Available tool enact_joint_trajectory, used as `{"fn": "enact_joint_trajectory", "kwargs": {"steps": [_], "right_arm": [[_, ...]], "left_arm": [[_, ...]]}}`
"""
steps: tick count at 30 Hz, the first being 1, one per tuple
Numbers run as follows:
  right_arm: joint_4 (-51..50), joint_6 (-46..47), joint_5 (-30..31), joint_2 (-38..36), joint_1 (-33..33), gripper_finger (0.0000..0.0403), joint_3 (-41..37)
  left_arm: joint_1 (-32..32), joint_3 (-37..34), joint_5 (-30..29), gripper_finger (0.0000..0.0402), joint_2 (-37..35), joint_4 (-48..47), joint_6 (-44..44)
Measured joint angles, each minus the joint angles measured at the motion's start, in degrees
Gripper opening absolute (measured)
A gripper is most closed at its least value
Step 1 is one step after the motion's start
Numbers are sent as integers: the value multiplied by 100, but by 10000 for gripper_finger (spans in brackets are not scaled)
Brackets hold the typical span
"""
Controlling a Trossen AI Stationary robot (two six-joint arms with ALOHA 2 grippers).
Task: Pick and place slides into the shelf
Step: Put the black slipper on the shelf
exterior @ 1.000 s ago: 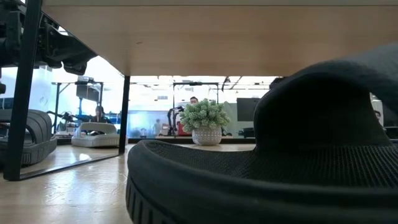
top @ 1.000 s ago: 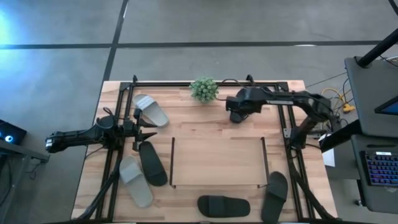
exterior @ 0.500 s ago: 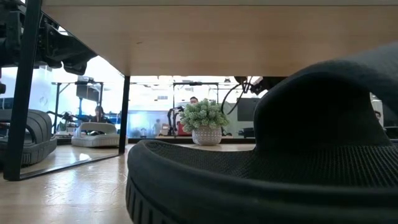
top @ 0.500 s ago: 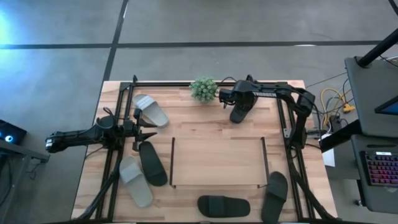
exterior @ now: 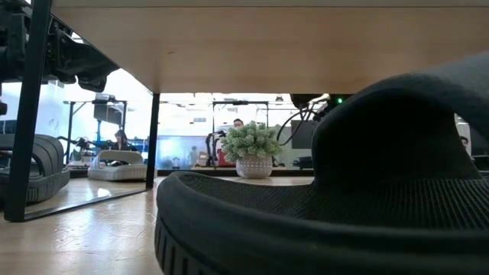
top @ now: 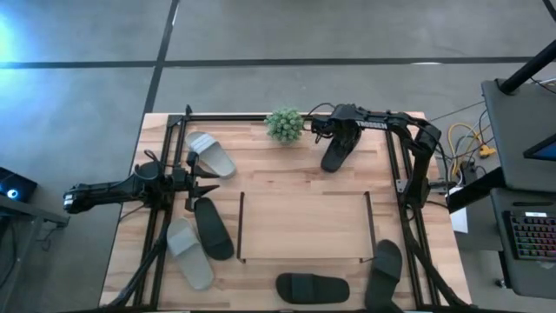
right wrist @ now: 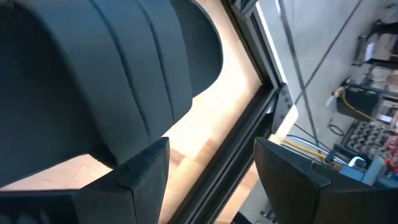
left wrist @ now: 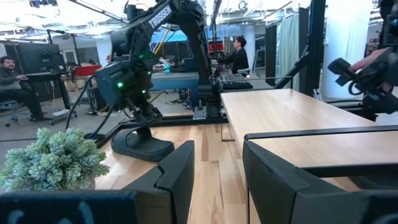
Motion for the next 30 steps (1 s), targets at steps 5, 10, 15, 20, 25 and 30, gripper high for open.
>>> {"fn": "enact_joint_trajectory", "kwargs": {"steps": [5, 10, 15, 20, 25, 30], "right_arm": [[190, -333, -168, 2, -252, 226, 0], [194, -431, -861, 0, -425, 226, 0], [175, -372, -1386, -14, -460, 226, 18], [227, -414, -1046, -51, -441, 226, 93], [392, -578, -1029, -290, -443, 226, 211], [474, -205, -2520, -605, -572, 226, 493]], "left_arm": [[1, 0, 0, 123, 1, -2, 2], [0, 0, 0, 123, 1, -2, 0], [1, 2, 1, 123, 1, 0, 1], [0, 2, 2, 123, 1, -2, 0], [1, 1, 0, 123, 1, -1, 2], [0, 0, 0, 123, 1, 0, 0]]}}
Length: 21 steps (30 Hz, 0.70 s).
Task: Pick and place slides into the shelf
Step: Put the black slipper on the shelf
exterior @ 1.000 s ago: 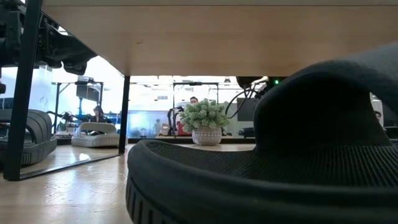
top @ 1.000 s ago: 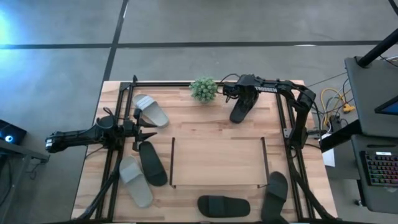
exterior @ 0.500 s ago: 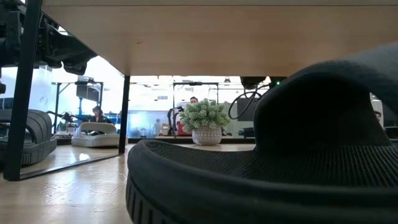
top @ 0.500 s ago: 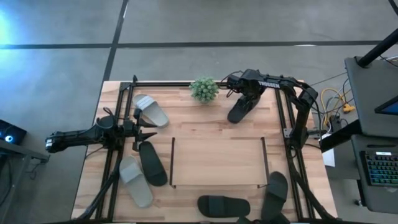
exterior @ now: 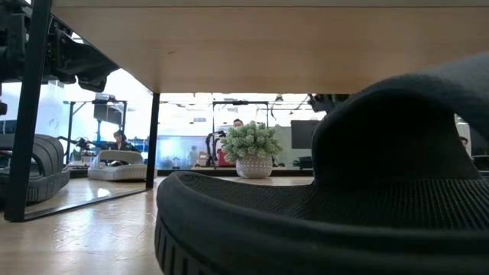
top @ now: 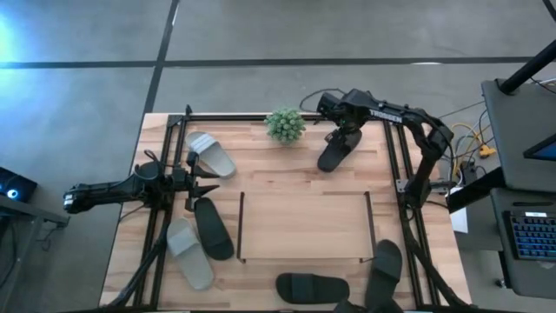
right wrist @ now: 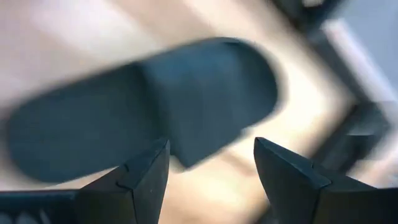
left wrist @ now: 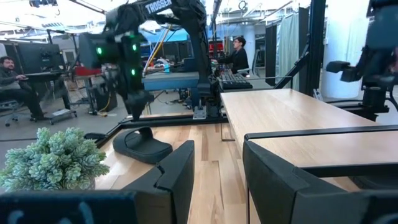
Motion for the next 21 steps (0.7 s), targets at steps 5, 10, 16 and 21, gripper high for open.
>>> {"fn": "enact_joint_trajectory", "kwargs": {"steps": [5, 10, 16, 21], "right_arm": [[10, 613, -939, -404, -103, 226, 130], [3, 1415, -902, -805, -104, 226, 80], [-14, 1966, -216, -1095, -102, 226, 62], [-263, 827, 499, -973, 83, 226, 25]], "left_arm": [[2, 0, 1, 123, 0, -1, 2], [1, 1, 0, 123, 0, 0, 1], [2, 0, 2, 123, 0, -2, 2], [1, 2, 0, 123, 0, 0, 1]]}}
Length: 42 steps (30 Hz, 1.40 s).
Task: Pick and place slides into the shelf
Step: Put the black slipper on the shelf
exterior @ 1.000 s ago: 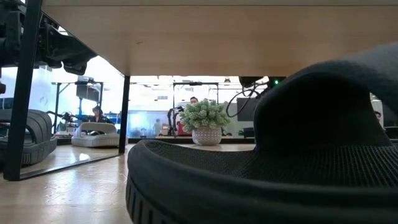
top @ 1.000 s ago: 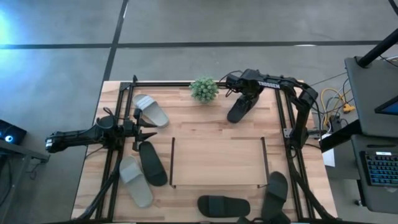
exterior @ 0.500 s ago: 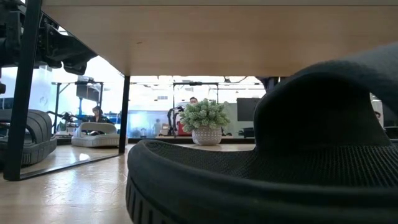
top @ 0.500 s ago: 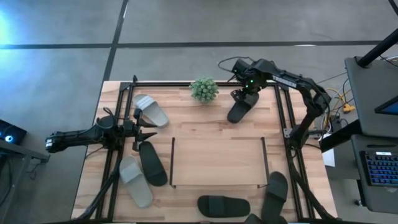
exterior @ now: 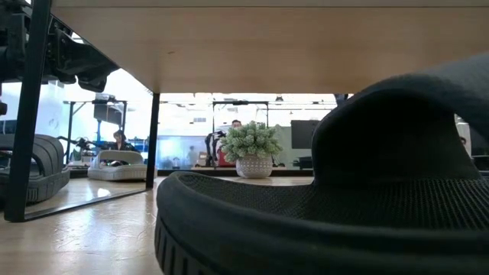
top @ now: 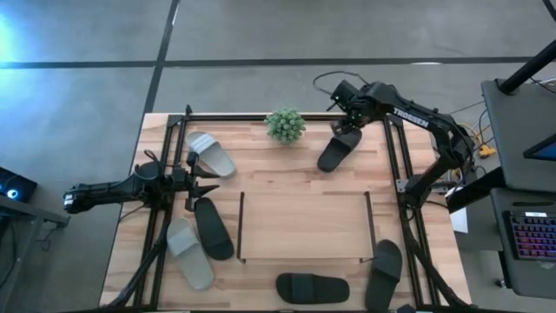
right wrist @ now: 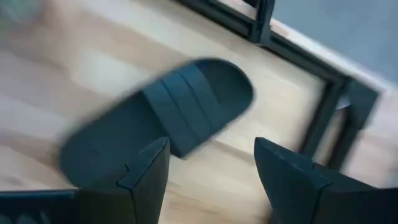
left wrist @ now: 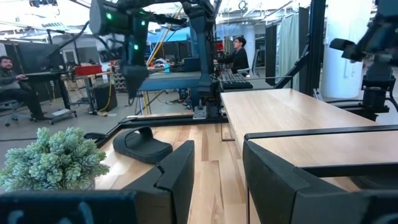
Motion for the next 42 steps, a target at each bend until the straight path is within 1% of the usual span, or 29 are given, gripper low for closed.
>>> {"fn": "enact_joint_trajectory", "kwargs": {"steps": [3, 7, 18, 19, 22, 23, 26, 29, 32, 34, 38, 42], "right_arm": [[-380, -490, 254, 279, 225, 226, -48], [-619, -561, 806, 695, 545, 226, -122], [-513, -151, 902, 1419, 1154, 226, -169], [-493, -134, 1042, 1490, 1195, 226, -181], [-496, 34, 1743, 1673, 1251, 226, -229], [-482, 43, 1832, 1712, 1248, 226, -244], [-398, 41, 1833, 1844, 1223, 226, -269], [-229, 0, 1441, 1922, 1227, 226, -301], [88, 73, 1299, 1921, 1270, 226, -384], [183, 157, 1319, 1871, 1324, 226, -401], [232, 257, 1772, 1789, 1372, 226, -449], [238, 269, 1804, 1714, 1300, 226, -654]], "left_arm": [[0, 0, 1, 123, 0, -1, 1], [1, -1, 0, 123, 0, 0, 0], [-1, -2, 0, 123, 0, 0, 1], [0, -1, 1, 123, 0, -2, -1], [1, -1, 2, 123, 0, 0, 1], [1, 0, 0, 123, 0, -2, 1], [0, -1, 0, 123, 0, -3, 0], [0, 0, 2, 123, 0, -2, 0], [1, 0, 0, 123, 0, 0, 1], [-1, 0, 0, 123, 0, -1, 1], [1, -1, 1, 123, 0, -1, -1], [-1, -1, 2, 123, 0, 1, 1]]}}
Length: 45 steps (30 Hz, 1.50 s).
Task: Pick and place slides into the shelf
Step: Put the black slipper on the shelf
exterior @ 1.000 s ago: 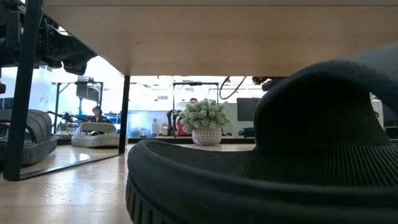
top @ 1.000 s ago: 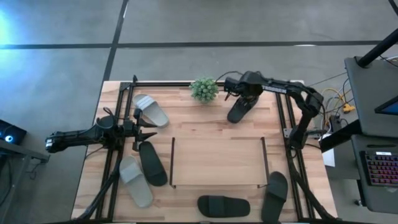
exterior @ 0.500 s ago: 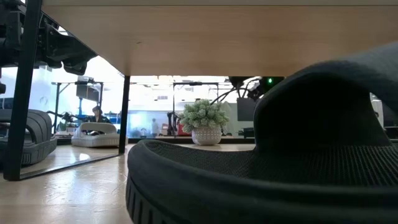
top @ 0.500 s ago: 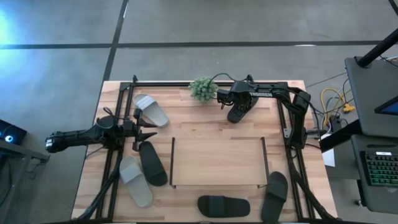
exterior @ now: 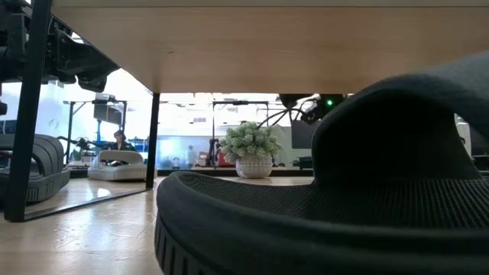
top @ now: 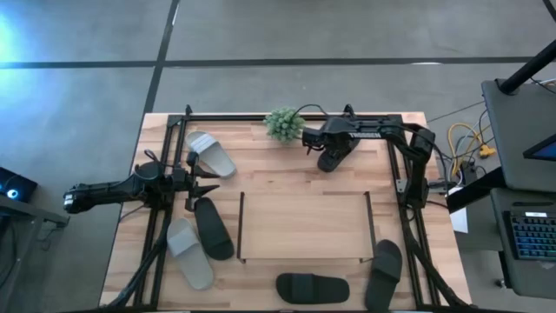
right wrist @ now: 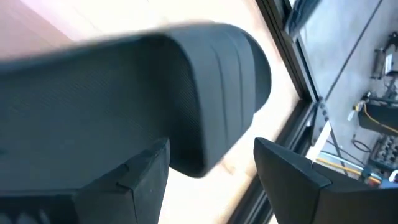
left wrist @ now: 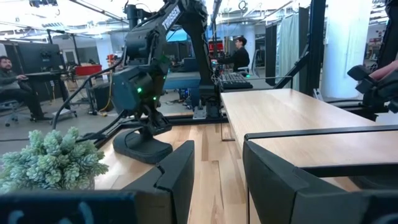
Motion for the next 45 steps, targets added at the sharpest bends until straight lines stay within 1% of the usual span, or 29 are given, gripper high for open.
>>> {"fn": "enact_joint_trajectory", "kwargs": {"steps": [4, 10, 13, 16, 20, 23, 27, 34, 38, 40, 42, 45], "right_arm": [[90, 94, 9, -64, -29, 226, -367], [762, -143, 31, -77, -6, 226, -641], [952, -139, 354, -80, 1, 226, -651], [920, -13, 687, -82, -2, 226, -655], [907, -57, 767, -86, -27, 225, -722], [918, -14, 759, -86, -57, 215, -876], [1060, 17, 701, -86, -104, 183, -1173], [1225, 19, 802, -163, -102, 99, -1427], [1362, -15, 1010, -279, -99, 56, -1482], [1417, -66, 1068, -358, -95, 40, -1470], [1639, -329, 1059, -452, -101, 27, -1479], [1997, -656, 827, -595, -102, 13, -1497]], "left_arm": [[0, 1, 0, 123, 0, -1, 0], [2, -1, -2, 123, 0, -1, 0], [2, 0, -2, 123, 0, -1, -1], [1, -1, 0, 123, 0, -1, -2], [0, 0, -1, 123, 0, -1, 0], [0, 0, -1, 123, 0, -1, -1], [2, 1, 0, 123, 0, -3, 0], [2, 1, -2, 123, 0, -2, 0], [2, 1, -1, 123, 0, -3, -2], [0, -1, 0, 123, 0, -3, 0], [2, 1, -1, 123, 0, -1, -1], [0, -1, 0, 123, 0, -3, -1]]}}
